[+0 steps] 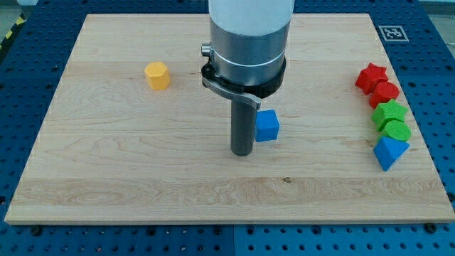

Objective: Slide the blue cube at the bottom right of the board

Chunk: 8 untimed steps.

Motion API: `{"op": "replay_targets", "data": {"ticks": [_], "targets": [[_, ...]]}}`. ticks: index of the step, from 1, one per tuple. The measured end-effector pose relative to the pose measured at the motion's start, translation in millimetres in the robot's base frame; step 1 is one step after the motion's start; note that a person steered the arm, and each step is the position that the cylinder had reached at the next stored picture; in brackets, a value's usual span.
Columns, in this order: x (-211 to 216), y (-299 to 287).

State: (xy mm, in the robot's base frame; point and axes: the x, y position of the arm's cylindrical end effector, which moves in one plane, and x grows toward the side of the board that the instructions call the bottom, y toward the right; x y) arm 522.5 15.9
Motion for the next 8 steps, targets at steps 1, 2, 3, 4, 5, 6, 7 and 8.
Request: {"op": "replay_targets", "data": {"ticks": [1,2,3,4,5,6,7,8], "targets": [[-20.1,-26.0],[-36.9,-0.4],[-52.6,4.7],[-49.5,15.3],[-23.9,21.2],[-24.6,32.5],[-51.0,32.5],[-56.8,36.6]]}}
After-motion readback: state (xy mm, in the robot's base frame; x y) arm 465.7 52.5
